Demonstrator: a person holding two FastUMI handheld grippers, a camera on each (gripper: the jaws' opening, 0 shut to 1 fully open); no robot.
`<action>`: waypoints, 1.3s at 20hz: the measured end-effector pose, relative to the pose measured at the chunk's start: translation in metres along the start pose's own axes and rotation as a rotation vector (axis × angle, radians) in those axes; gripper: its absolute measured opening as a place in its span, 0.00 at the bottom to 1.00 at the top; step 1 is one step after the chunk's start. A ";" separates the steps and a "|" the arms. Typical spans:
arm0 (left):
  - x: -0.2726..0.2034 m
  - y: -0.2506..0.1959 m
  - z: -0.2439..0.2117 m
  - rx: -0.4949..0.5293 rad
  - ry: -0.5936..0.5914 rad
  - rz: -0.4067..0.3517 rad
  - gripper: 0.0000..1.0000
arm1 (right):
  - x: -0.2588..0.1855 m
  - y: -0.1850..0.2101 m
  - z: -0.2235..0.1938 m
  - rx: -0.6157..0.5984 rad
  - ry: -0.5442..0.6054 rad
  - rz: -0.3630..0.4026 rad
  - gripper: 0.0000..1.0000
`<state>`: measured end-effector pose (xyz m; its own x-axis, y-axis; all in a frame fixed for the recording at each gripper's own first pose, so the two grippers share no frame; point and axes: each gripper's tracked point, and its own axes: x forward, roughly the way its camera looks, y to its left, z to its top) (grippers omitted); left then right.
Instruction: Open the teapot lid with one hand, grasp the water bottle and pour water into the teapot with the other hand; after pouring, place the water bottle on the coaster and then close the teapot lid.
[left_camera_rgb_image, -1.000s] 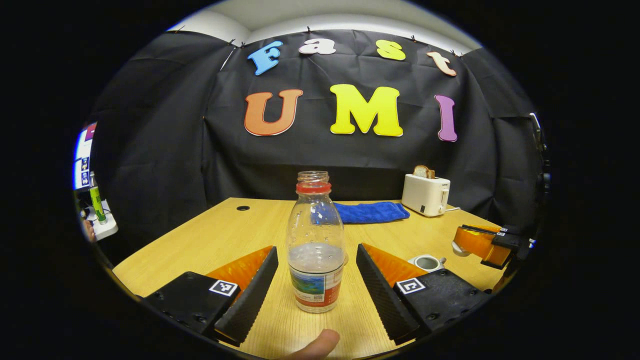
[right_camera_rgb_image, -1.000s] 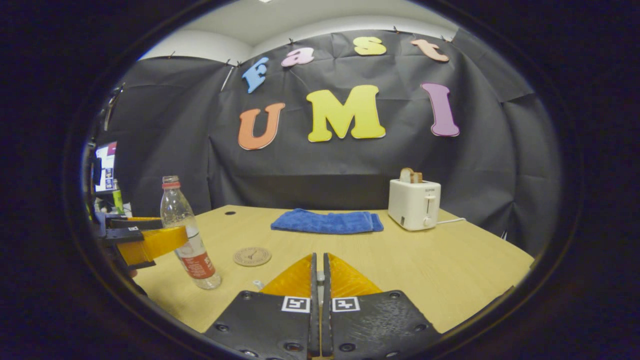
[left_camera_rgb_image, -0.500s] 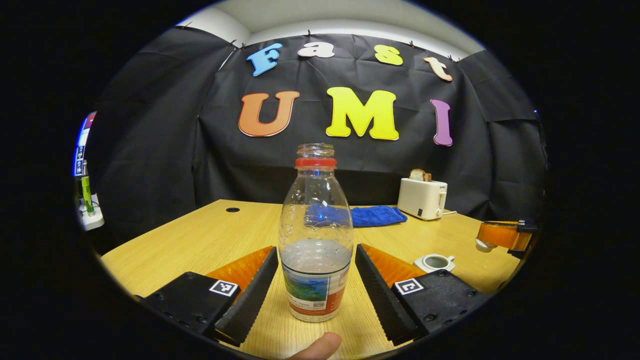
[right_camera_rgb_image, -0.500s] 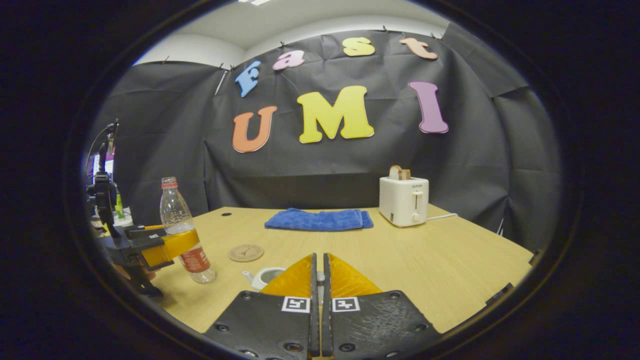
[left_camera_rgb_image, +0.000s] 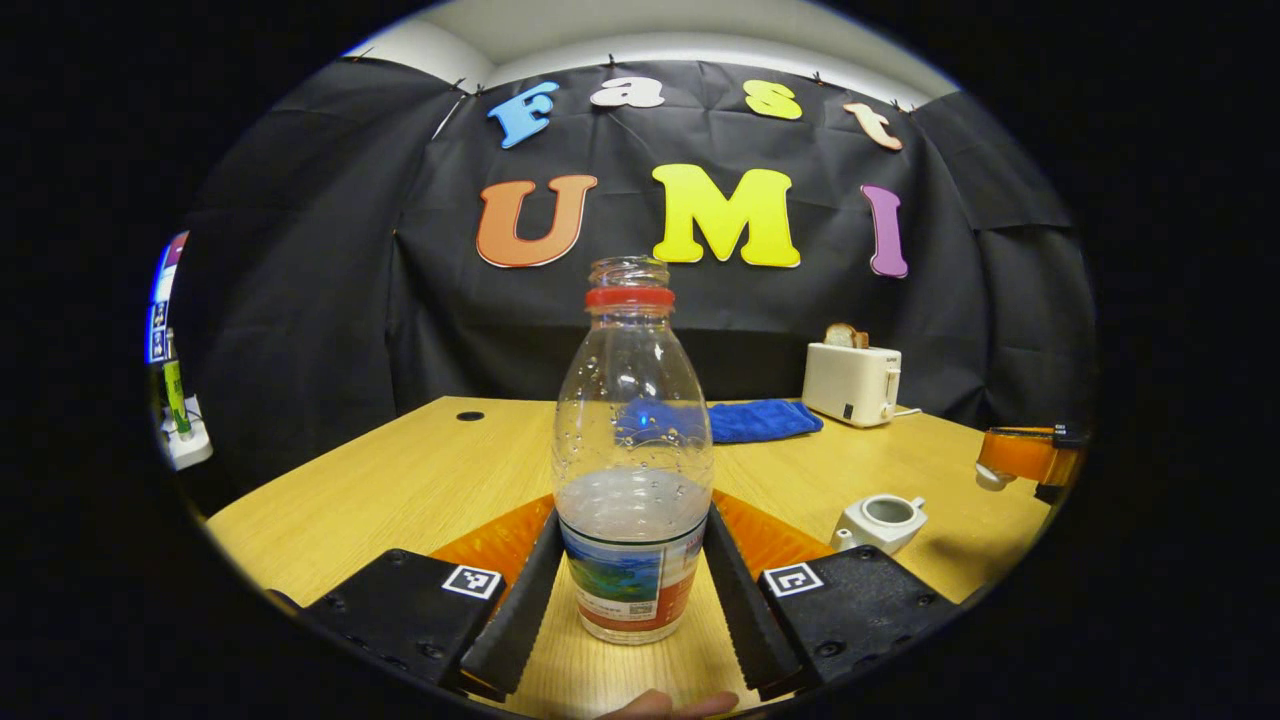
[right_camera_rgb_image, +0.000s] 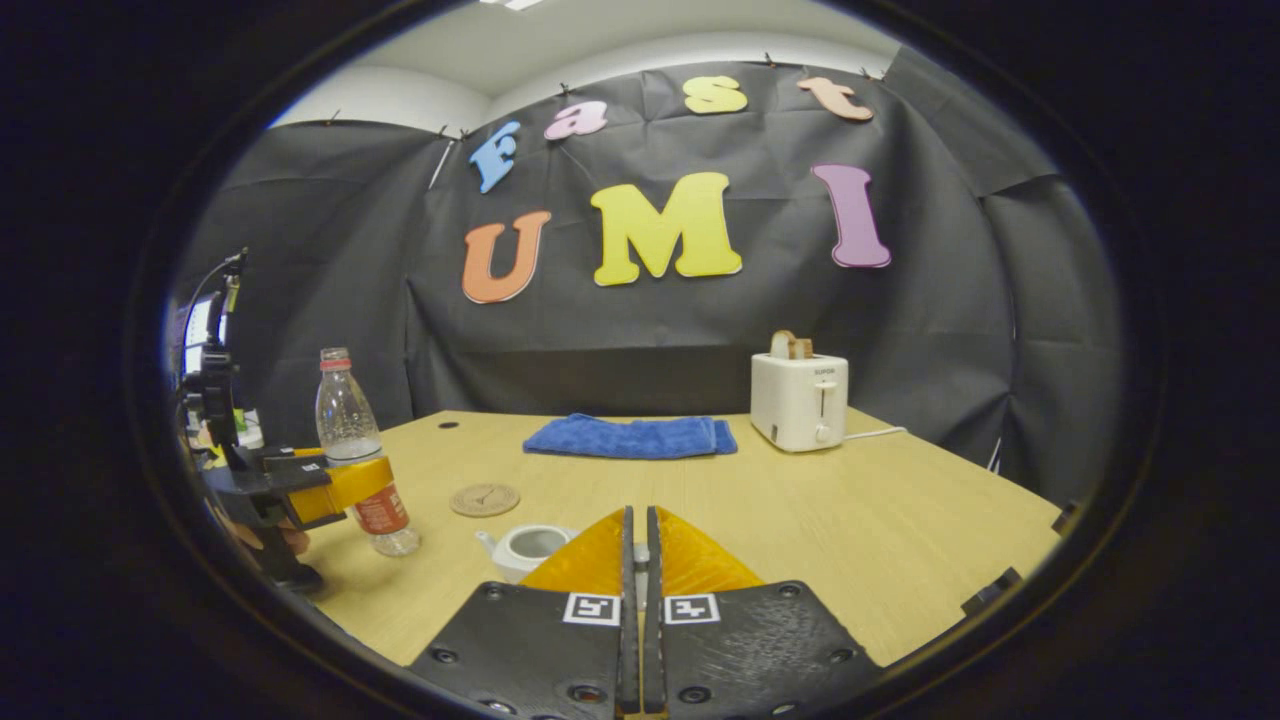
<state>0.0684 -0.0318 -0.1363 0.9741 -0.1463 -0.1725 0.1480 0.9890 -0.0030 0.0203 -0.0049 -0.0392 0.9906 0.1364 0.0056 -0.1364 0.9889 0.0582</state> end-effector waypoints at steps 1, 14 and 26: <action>-0.001 0.006 0.001 0.033 0.012 0.037 0.80 | 0.001 -0.002 0.000 0.000 0.005 -0.002 0.01; -0.007 0.017 0.019 0.597 0.126 0.199 0.78 | 0.003 -0.031 0.006 0.003 0.011 -0.046 0.01; -0.011 -0.006 0.027 1.112 0.155 0.229 0.77 | -0.002 -0.051 0.017 0.005 -0.013 -0.099 0.02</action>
<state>0.0618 -0.0363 -0.1076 0.9776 0.1152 -0.1763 0.1143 0.4131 0.9035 0.0254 -0.0566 -0.0248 0.9992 0.0377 0.0123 -0.0384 0.9972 0.0641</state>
